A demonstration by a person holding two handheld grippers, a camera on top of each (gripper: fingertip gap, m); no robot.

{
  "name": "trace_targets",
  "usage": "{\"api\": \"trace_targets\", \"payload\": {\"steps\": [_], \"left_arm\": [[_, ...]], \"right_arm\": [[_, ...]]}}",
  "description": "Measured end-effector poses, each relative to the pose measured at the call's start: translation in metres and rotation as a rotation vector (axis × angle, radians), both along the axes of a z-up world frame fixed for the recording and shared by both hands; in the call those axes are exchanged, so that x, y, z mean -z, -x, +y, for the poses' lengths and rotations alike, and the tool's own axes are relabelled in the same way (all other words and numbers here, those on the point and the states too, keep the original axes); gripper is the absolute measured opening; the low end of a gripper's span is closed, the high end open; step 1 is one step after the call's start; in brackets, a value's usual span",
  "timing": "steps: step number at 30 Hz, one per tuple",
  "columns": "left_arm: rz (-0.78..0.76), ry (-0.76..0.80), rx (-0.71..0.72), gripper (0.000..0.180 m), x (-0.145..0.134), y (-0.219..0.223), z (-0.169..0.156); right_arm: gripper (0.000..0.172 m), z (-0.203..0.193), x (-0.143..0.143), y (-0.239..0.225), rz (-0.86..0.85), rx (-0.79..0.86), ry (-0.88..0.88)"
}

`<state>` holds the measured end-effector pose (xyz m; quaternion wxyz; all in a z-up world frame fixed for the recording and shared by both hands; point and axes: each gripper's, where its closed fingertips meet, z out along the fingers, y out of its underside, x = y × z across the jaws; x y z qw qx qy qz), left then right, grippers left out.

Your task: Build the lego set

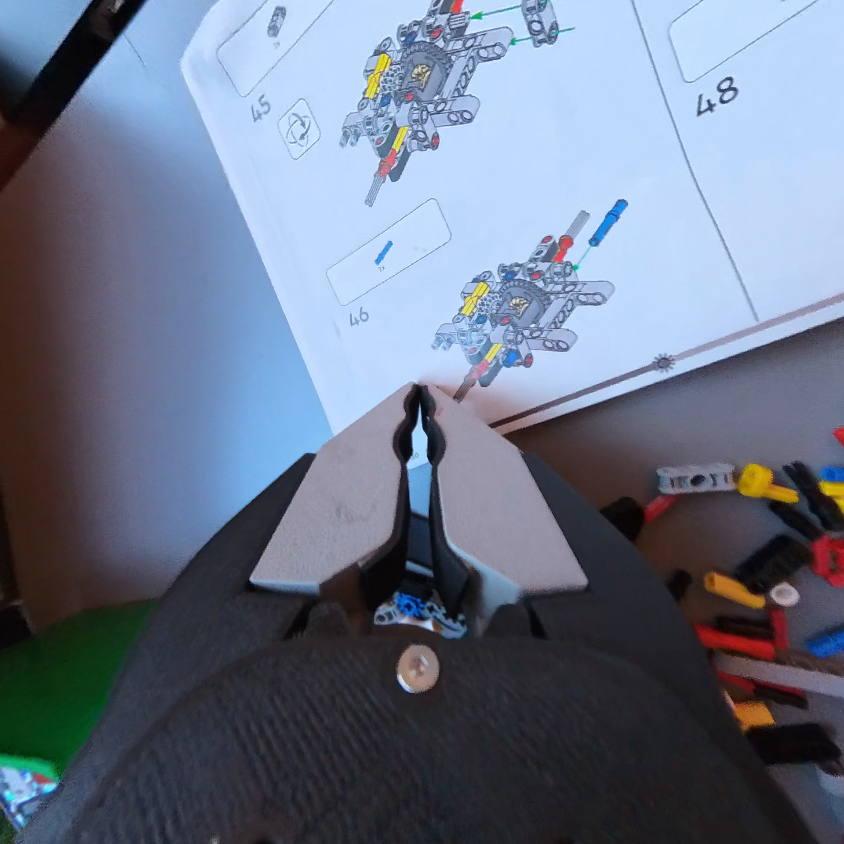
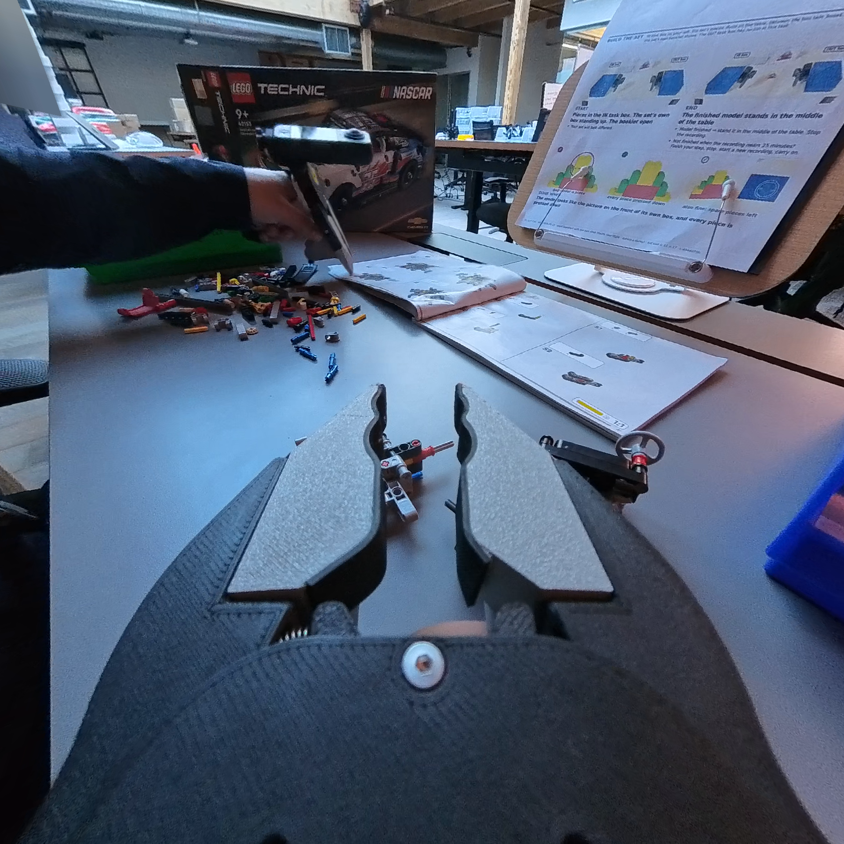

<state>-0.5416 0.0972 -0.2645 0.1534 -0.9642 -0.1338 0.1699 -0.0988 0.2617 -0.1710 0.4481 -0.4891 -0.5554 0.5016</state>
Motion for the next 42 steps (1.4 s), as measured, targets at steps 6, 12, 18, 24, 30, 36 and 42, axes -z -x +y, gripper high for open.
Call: {"api": "trace_targets", "payload": {"steps": [6, 12, 18, 24, 30, 36, 42], "left_arm": [[-0.084, -0.084, -0.027, 0.0, 0.0, -0.006, -0.006], [-0.081, -0.078, -0.032, 0.0, 0.0, -0.011, -0.011], [-0.116, -0.098, -0.054, 0.0, 0.0, -0.012, -0.012], [-0.131, -0.179, 0.119, 0.057, -0.017, -0.039, 0.005], [-0.092, -0.121, 0.325, 0.069, -0.014, -0.064, 0.03], [-0.084, -0.065, 0.415, 0.045, -0.002, -0.072, 0.054], [-0.029, -0.003, 0.391, 0.0, 0.003, -0.077, 0.057]], "right_arm": [[0.026, 0.0, 0.0, 0.0, 0.001, 0.005, -0.003], [0.026, 0.001, -0.001, 0.0, 0.006, 0.015, -0.007], [0.027, 0.003, -0.001, -0.001, 0.01, 0.027, -0.011], [0.027, 0.005, -0.003, -0.002, 0.022, 0.036, -0.007], [0.027, 0.005, -0.003, -0.001, 0.023, 0.031, -0.004], [0.026, 0.004, -0.003, -0.002, 0.026, 0.029, -0.005], [0.026, 0.003, -0.003, -0.002, 0.028, 0.019, 0.0]]}}
